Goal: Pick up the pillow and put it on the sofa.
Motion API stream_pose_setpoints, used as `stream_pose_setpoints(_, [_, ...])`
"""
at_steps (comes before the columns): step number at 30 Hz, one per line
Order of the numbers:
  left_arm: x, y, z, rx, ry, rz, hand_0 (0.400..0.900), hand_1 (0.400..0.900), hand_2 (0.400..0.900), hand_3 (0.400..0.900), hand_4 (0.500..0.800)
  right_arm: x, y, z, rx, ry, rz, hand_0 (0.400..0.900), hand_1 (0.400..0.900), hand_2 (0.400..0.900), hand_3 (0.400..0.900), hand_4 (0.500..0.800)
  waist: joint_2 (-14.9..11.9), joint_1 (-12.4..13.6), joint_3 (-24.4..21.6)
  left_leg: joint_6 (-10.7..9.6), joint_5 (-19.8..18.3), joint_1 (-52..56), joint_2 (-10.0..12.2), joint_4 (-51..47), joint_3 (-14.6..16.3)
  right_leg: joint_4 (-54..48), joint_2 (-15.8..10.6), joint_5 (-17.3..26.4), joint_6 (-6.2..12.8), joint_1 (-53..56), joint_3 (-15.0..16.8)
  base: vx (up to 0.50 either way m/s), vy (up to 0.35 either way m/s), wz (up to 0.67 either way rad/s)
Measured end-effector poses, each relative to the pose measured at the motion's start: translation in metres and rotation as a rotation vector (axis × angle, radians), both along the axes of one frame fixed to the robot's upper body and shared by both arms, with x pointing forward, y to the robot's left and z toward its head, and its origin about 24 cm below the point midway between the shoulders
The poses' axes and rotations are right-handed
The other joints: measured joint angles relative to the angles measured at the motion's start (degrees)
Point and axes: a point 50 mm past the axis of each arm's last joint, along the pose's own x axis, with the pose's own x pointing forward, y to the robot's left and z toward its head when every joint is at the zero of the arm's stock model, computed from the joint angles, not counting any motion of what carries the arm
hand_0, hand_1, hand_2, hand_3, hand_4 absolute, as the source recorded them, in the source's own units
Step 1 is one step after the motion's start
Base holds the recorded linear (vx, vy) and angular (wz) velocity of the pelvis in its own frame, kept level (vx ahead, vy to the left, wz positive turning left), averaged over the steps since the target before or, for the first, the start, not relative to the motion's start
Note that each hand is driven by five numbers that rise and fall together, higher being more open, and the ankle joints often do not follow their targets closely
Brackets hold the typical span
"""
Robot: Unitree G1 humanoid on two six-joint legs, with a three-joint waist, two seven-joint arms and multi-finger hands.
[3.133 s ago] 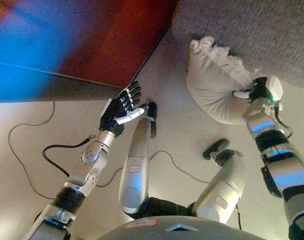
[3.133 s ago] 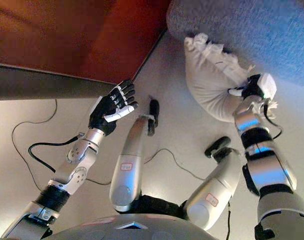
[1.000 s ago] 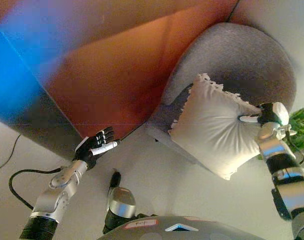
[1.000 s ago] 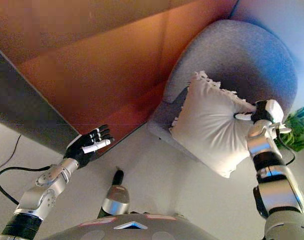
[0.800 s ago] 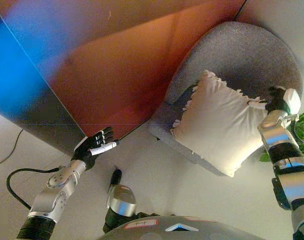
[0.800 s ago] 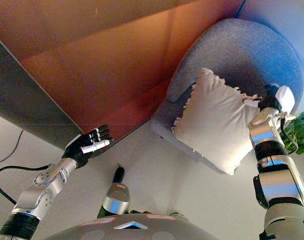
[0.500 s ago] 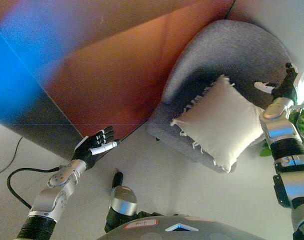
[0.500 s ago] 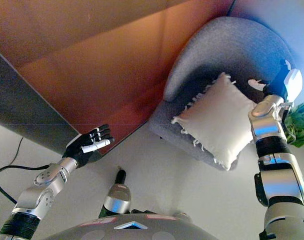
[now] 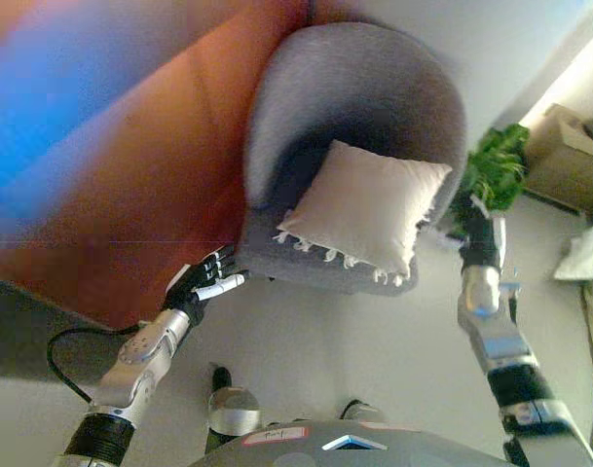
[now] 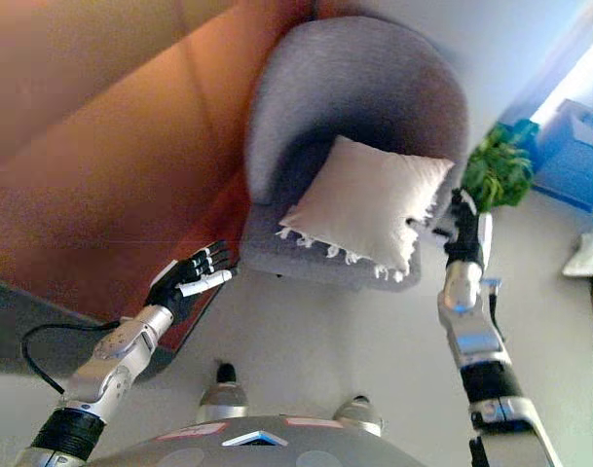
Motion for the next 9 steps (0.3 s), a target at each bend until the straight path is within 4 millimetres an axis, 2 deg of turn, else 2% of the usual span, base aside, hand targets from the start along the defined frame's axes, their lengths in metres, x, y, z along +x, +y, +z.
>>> stream_pose_setpoints(5, [-0.004,-0.005,-0.012,-0.017,0.021,0.028,0.900,0.900,0.900,0.900,0.800,-0.039,0.005,-0.035,0.093,0.166,0.014,0.900,0.900,0.900,0.900,0.800,1.11,-4.50,-1.64,-0.25,-0.78,1.35,0.16,-0.27,2.76,-0.16,0.17,0.02,0.05,-1.03,2.78,-0.08,0.015,-0.18])
stream_pose_setpoints(9, [-0.008,-0.009,-0.016,-0.028,0.033,0.042,0.900,0.900,0.900,0.900,0.800,-0.068,0.016,-0.060,0.213,0.303,0.009,0.900,0.900,0.900,0.900,0.800,1.52,-6.23,-2.71,-0.49,-1.14,1.97,0.11,-0.42,3.95,-0.93,0.36,0.36,0.23,-1.30,4.17,-0.02,0.034,-0.17])
